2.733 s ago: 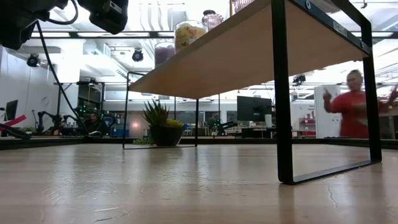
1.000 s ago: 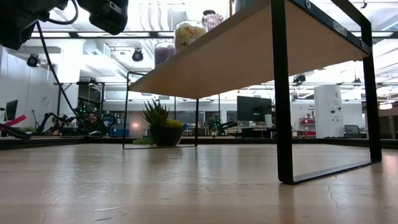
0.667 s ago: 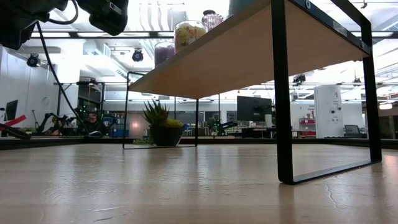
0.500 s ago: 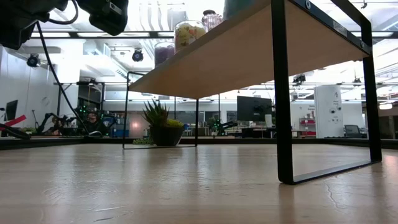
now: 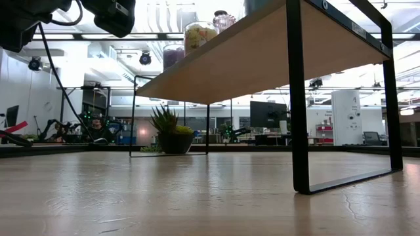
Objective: Pick & Place candle stick holders
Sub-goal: Put the blue scented candle on the shelf aligned with the yellow scented candle
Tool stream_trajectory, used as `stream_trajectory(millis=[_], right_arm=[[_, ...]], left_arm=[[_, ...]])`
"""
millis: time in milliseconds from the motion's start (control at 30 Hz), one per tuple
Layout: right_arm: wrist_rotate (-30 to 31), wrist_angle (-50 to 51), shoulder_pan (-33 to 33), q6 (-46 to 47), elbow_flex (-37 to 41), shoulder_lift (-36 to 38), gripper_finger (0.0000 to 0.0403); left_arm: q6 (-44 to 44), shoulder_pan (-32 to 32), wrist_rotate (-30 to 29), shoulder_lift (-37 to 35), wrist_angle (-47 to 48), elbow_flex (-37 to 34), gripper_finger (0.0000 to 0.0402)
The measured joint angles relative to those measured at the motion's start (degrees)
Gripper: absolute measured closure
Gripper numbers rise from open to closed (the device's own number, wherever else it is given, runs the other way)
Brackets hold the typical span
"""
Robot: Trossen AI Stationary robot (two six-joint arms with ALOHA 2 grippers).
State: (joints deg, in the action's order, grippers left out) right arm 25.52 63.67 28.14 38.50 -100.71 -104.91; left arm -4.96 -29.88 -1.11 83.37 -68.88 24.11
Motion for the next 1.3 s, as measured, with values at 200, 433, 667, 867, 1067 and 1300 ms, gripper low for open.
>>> stream_trajectory(millis=[200,433,667,867,1067,1300], right_arm=[[0.1,0.48,1.34,-4.06,-0.3,1.47,0.0298],[-2.4,5.03,4.59,-5.33,-0.33,1.97,0.0318],[-3.5,4.51,5.65,-4.16,0.14,0.87,0.0371],[-3.52,3.34,5.6,-4.91,0.46,-0.84,0.0394],[-3.62,2.79,5.6,-3.83,0.46,-0.97,0.0394],[-3.08,-0.42,5.53,-4.82,0.46,-1.04,0.0394]], left_arm=[[-0.01,0.0,0.01,0.0,0.11,0.01,0.0184],[-0.01,-0.01,0.01,0.0,0.59,0.01,0.0184],[-0.01,0.01,0.01,0.0,0.5,0.01,0.0184],[-0.1,-0.01,-0.02,0.0,0.46,0.01,0.0184],[-0.12,-0.01,0.0,0.0,0.55,0.01,0.0184],[-0.16,-0.01,0.01,0.0,0.62,0.01,0.0184]])
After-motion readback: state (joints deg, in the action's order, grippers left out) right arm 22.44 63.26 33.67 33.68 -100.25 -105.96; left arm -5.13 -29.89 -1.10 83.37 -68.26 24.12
